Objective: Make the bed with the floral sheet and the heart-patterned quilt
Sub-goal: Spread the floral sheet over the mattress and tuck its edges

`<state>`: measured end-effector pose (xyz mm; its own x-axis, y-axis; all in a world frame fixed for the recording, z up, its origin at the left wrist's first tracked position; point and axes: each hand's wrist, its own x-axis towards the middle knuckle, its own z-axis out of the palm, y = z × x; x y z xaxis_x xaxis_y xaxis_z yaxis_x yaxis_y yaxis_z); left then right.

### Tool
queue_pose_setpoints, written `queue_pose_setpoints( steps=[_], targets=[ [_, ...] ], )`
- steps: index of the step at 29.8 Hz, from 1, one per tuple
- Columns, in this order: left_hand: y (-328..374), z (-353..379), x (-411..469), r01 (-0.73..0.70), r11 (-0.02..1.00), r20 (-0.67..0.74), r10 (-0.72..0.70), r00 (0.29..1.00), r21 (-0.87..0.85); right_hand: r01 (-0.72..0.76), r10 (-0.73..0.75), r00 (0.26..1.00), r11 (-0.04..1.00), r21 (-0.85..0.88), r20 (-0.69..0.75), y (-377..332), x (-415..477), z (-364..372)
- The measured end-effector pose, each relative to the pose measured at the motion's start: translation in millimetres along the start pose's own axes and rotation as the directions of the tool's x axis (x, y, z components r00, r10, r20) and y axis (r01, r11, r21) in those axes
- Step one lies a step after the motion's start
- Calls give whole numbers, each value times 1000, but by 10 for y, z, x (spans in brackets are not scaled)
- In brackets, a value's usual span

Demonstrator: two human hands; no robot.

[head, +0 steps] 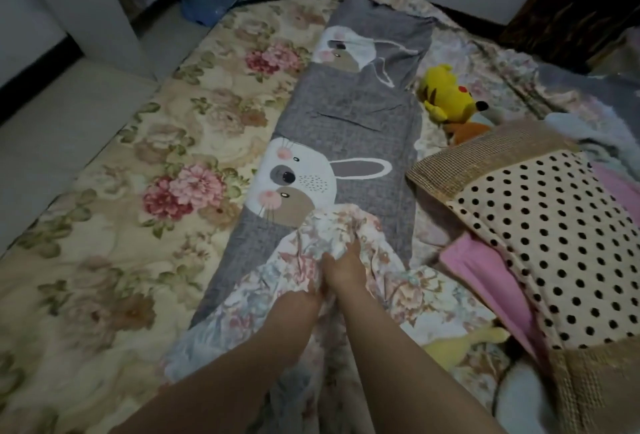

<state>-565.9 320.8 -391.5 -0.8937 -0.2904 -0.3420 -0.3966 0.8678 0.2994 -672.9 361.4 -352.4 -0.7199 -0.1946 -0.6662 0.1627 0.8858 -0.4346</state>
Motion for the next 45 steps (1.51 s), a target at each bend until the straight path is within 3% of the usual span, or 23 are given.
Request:
queue_pose_setpoints(
  steps=[1, 3, 5, 7, 9, 11, 14, 16, 19, 22, 25, 27, 28, 30, 32, 34, 35, 36, 38, 39, 41, 44, 45],
  targets=[
    [-50, 4, -88, -37, 994, 18, 36, 999, 106, -36, 36, 999, 999, -37, -5, 3, 3, 43],
    [-163, -58, -221, -94, 991, 143, 79, 987, 99, -16, 14, 1000, 995, -103, -23, 53, -79, 112],
    [-336, -173, -293, -35, 999, 84, 33, 996, 25, 50, -50, 999, 996, -74, -6, 96, -240, 214],
    [-403, -346, -319, 102, 978, -61, -115, 992, -182, 168, -168, 985, 986, 6, -51, 55, -495, 244],
    [-455, -483, -271, 154, 871, -239, -291, 926, -466, 289, -287, 957, 957, 39, -47, 10, -708, 272],
    [-589, -551, -149, 218, 752, -165, -398, 902, -621, 394, -390, 918, 918, -39, 73, 22, -1002, 337],
    [-737, -475, 34, 388, 796, 242, -307, 920, -465, 447, -430, 891, 886, -120, 144, 171, -1345, 413],
    [-720, -429, 41, 417, 788, 341, -279, 898, -453, 444, -443, 895, 875, -191, 52, 238, -1367, 352],
    [-700, -342, -14, 465, 749, 354, -322, 878, -472, 431, -481, 874, 833, -346, -70, 221, -1259, 175],
    [-713, -334, -95, 504, 784, 348, -388, 853, -361, 435, -536, 835, 781, -448, -123, 149, -1053, 71],
    [-710, -462, -156, 392, 830, 272, -302, 914, -397, 478, -614, 784, 694, -539, -95, -21, -997, -18],
    [-656, -621, -187, 248, 873, 319, -114, 941, -420, 531, -676, 736, 601, -597, -26, -137, -904, -106],
    [-584, -758, -223, 143, 889, 403, 49, 914, -435, 562, -698, 714, 523, -641, 57, -196, -852, -143],
    [-387, -991, -333, 8, 884, 625, 324, 710, -468, 628, -678, 669, 296, -720, 305, -280, -763, -203],
    [-197, -1118, -453, -33, 894, 797, 416, 437, -448, 623, -557, 677, 85, -777, 481, -276, -703, -293],
    [-141, -1090, -478, 21, 914, 886, 387, 256, -405, 557, -417, 757, 11, -830, 503, -223, -740, -399],
    [-103, -1094, -481, 90, 918, 900, 354, 256, -387, 518, -355, 802, 11, -855, 481, -181, -810, -486],
    [-87, -1054, -414, 127, 915, 873, 313, 373, -382, 487, -306, 837, 36, -872, 455, -123, -888, -579],
    [-119, -1060, -277, 56, 935, 629, 190, 754, -349, 421, -210, 894, 90, -903, 396, 33, -1045, -694],
    [-56, -1028, -177, 45, 942, 462, 121, 879, -332, 415, -163, 904, 112, -903, 395, 154, -1132, -784],
    [0, -903, -77, 97, 921, 385, 61, 921, -378, 471, -47, 881, 183, -863, 471, 296, -1218, -838],
    [387, -567, -25, 73, 929, 557, 154, 816, -364, 548, 210, 761, 299, -781, 614, 482, -1205, -864],
    [539, -443, -65, 57, 926, 595, 192, 781, -374, 520, 262, 729, 388, -761, 632, 620, -1212, -838]
  ],
)
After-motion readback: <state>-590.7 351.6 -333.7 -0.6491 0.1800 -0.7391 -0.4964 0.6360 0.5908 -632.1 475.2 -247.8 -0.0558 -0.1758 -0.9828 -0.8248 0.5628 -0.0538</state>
